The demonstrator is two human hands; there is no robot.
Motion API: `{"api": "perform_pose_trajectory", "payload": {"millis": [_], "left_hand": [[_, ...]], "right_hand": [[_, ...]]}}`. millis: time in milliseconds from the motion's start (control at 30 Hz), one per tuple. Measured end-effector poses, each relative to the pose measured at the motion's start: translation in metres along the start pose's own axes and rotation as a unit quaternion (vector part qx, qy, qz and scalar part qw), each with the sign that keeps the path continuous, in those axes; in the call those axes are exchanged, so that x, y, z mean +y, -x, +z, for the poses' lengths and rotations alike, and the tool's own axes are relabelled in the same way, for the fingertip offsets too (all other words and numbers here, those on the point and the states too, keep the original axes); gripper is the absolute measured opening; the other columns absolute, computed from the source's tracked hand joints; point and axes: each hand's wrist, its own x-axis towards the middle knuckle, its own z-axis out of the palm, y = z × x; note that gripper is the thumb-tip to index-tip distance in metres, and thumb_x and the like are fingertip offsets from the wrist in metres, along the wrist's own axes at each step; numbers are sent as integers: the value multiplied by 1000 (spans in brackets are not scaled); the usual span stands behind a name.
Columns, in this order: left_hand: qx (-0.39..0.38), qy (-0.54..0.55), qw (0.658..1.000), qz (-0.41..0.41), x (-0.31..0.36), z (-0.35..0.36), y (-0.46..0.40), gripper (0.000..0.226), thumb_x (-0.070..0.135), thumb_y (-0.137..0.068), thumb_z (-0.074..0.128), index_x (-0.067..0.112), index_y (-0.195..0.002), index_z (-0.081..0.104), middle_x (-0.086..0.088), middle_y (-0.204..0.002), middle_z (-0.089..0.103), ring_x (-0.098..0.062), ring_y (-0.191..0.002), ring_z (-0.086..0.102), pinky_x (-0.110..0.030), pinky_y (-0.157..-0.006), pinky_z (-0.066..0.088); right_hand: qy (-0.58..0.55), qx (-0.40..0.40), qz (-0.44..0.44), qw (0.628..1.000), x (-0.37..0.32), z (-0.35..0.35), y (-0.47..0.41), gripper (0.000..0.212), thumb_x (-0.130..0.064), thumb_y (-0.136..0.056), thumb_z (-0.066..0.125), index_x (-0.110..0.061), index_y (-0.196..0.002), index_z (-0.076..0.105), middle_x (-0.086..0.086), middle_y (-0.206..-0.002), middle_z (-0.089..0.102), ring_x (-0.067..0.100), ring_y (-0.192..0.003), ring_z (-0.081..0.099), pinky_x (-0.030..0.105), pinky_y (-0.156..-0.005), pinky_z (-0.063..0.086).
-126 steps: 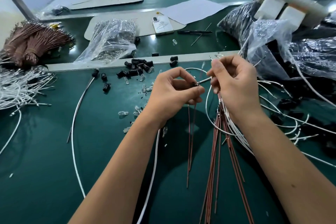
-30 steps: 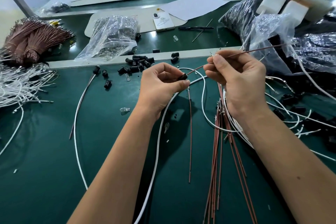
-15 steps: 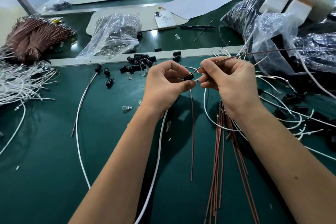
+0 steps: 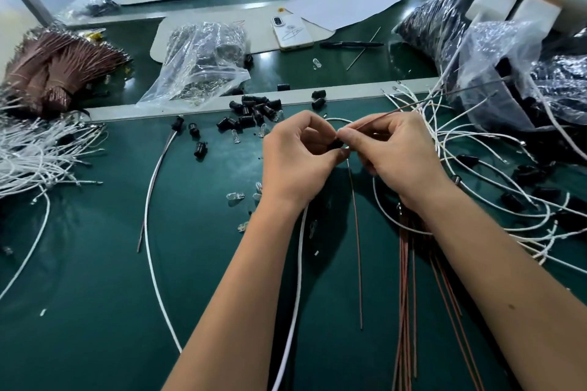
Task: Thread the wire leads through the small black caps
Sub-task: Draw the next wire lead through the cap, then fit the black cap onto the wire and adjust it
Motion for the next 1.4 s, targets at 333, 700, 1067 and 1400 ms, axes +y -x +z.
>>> {"api": "perform_pose_trajectory", "payload": {"millis": [333, 700, 1067, 1400], "left_hand": [[-52, 99, 992, -62, 4, 1, -1, 18, 0, -82, 81, 5, -93, 68, -11, -80, 77, -25, -72, 76, -34, -67, 61], [57, 326, 935, -125, 12, 4, 0, 13, -3, -82, 79, 5, -88, 72, -10, -80, 73, -21, -74, 70, -31, -74, 59], [50, 355, 923, -140, 23, 11, 4, 15, -2, -82, 77, 9, -82, 68, -13, -78, 69, -19, -67, 65, -27, -64, 56], [106, 447, 875, -155, 25, -16, -5, 11, 0, -84, 73, 9, -86, 68, -8, -79, 74, -19, -68, 72, -21, -59, 57]], "right_hand": [[-104, -4, 51, 993, 4, -11, 3, 6, -22, -93, 77, -16, -92, 77, 1, -66, 68, 11, -50, 52, 21, -39, 39], [-34, -70, 16, 997, -2, -5, 10, 21, -30, -89, 82, -10, -90, 76, 8, -75, 76, 21, -51, 67, 26, -39, 46], [-50, -63, -12, 997, -10, 0, 18, 13, -13, -95, 73, -8, -84, 76, 8, -66, 70, 19, -47, 58, 24, -38, 39], [60, -360, 0, 931, -23, -17, 22, 20, -5, -92, 73, -13, -74, 71, 9, -60, 63, 15, -47, 52, 20, -47, 40]]}}
